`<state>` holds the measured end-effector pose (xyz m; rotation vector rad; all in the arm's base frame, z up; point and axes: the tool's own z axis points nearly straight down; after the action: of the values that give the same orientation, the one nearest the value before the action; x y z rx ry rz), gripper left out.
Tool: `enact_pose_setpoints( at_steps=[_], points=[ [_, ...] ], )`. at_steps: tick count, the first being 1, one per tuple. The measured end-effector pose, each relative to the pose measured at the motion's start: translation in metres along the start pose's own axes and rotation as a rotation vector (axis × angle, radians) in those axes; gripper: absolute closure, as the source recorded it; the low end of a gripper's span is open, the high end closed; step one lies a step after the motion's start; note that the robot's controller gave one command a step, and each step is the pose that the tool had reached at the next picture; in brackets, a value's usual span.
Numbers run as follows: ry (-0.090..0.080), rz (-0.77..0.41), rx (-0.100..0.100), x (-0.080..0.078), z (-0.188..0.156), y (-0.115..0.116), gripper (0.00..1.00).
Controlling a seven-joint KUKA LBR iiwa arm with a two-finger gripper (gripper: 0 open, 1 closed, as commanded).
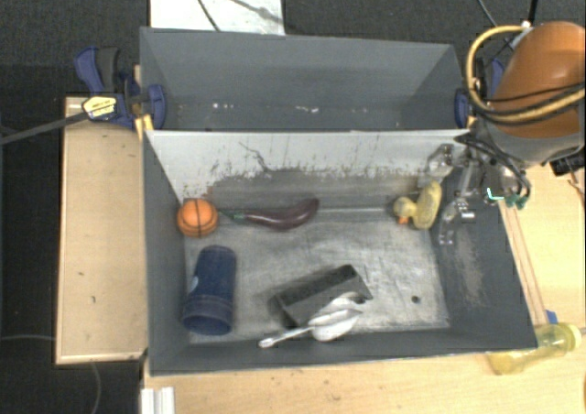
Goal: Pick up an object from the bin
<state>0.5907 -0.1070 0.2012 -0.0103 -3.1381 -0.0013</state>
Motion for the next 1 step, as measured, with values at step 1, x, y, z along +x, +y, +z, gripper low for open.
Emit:
enact_pose_setpoints(
  at_steps=[1],
  points=[
    [-0.008,-0.002,0.001,-0.0017,-0.0040,0.0003,0.00]
  ],
)
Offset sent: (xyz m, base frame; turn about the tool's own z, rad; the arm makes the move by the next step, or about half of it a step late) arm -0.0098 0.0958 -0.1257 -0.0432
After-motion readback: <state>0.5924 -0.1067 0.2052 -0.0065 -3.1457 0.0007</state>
